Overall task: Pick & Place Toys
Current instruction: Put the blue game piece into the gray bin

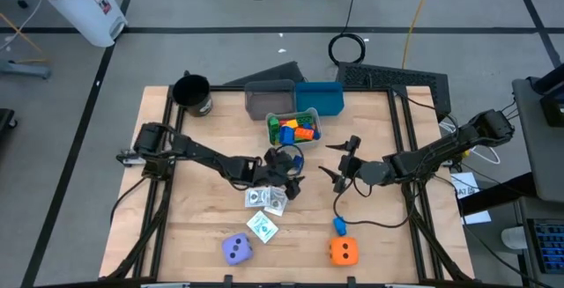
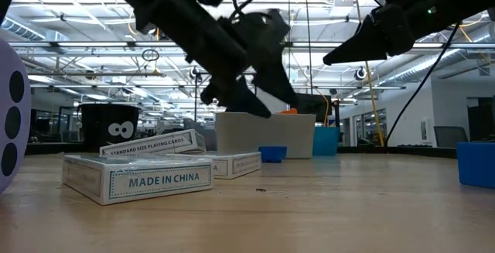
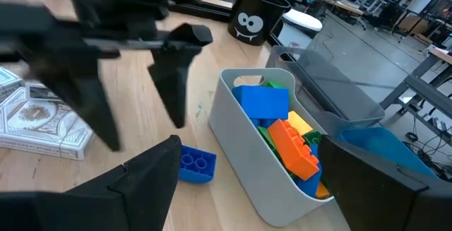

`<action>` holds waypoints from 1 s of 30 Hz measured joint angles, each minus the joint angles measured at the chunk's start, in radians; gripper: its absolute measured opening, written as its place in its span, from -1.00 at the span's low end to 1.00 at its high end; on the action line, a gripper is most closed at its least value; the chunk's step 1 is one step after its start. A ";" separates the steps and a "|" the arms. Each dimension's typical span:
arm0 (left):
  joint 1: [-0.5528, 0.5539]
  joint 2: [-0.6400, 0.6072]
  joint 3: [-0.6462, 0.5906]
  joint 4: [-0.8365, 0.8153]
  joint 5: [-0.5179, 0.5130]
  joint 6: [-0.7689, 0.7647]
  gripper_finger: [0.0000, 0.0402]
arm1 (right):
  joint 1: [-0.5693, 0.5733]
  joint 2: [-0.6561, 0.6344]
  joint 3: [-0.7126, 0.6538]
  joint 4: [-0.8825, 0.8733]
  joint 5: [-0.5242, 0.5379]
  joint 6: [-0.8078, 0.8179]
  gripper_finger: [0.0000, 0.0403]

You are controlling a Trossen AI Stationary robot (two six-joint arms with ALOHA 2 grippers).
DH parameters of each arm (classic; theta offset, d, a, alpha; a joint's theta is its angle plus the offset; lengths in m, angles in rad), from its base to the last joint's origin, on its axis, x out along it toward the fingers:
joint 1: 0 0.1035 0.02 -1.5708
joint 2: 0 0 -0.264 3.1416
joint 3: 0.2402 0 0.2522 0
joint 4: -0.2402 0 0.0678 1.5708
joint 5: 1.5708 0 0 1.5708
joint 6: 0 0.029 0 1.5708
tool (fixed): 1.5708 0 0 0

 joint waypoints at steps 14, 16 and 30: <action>0.038 0.128 0.000 0.029 -0.139 -0.074 0.41 | 0.000 0.000 0.000 0.000 0.000 0.000 0.59; 0.039 0.142 0.000 0.043 -0.138 -0.086 0.41 | 0.000 0.000 0.000 0.000 0.000 0.000 0.59; 0.048 0.188 0.000 0.072 -0.118 -0.090 0.35 | 0.000 0.000 0.000 0.001 0.000 0.007 0.59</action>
